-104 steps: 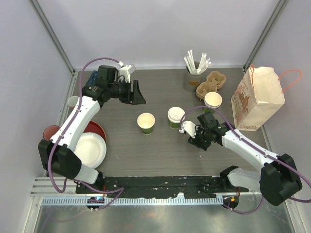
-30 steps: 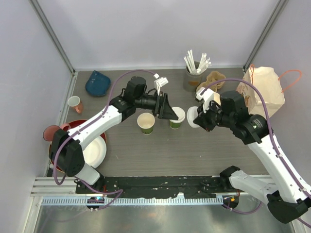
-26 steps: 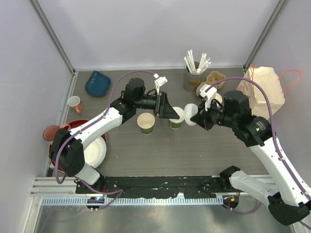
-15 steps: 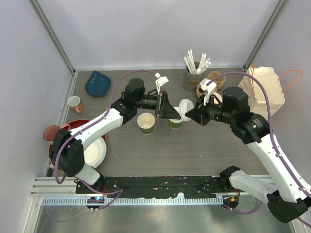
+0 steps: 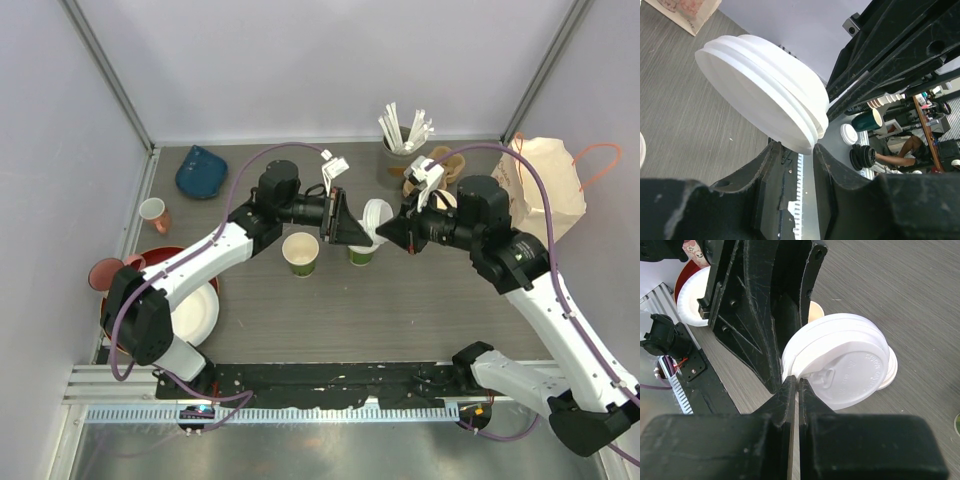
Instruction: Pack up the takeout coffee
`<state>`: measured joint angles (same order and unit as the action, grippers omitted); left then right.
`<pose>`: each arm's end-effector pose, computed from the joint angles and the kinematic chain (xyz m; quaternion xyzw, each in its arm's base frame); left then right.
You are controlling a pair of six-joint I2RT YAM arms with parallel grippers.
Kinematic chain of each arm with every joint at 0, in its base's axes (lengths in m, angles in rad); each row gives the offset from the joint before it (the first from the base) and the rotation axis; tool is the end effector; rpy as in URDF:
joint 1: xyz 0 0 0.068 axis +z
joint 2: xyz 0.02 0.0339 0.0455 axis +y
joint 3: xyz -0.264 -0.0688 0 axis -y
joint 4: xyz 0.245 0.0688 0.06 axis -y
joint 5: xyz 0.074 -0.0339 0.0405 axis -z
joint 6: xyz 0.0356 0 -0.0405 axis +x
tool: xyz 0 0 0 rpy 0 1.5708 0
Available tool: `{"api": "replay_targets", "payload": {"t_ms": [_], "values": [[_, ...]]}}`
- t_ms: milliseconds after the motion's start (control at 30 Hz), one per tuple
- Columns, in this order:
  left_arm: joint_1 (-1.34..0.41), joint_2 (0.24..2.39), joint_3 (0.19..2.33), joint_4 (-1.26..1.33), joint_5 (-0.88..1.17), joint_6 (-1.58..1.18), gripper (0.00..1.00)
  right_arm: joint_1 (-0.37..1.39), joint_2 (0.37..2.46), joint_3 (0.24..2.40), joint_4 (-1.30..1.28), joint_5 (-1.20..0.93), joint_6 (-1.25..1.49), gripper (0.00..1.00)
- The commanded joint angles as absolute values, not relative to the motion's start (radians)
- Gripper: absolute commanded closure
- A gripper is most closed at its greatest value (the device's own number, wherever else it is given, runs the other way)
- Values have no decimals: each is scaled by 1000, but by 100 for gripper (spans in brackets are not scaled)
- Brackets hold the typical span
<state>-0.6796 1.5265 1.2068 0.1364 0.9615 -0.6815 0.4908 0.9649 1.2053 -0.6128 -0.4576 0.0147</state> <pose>0.2559 -0.2443 0.3400 0.2951 0.6820 -0.6331 0.2169 0.1619 0.1044 0.4086 -0.3140 0.7514 0.3187 0.4850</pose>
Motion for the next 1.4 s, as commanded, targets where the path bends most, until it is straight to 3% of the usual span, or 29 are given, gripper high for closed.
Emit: {"api": "replay_targets", "payload": {"t_ms": [0,100,200,233,267,933,1233,1367], "values": [[-684,1482,1256,137,986,-661,62,491,976,1201,-566,-480,23,99],[-684,1485,1269,109,979,-644,64,491,982,1200,-561,-491,23,99],[-684,1491,1276,84,966,-620,84,491,980,1203,-561,-495,23,99],[-684,1491,1275,81,963,-615,97,489,977,1203,-561,-494,21,99],[-684,1491,1273,78,962,-617,100,489,979,1203,-568,-488,20,99],[-598,1451,1362,-141,953,-456,100,489,945,1279,-679,-272,-75,99],[-178,1514,1356,81,989,-594,100,488,969,1263,-726,-271,-115,99],[-97,1594,1332,91,983,-562,100,488,982,1249,-729,-282,-120,99]]}}
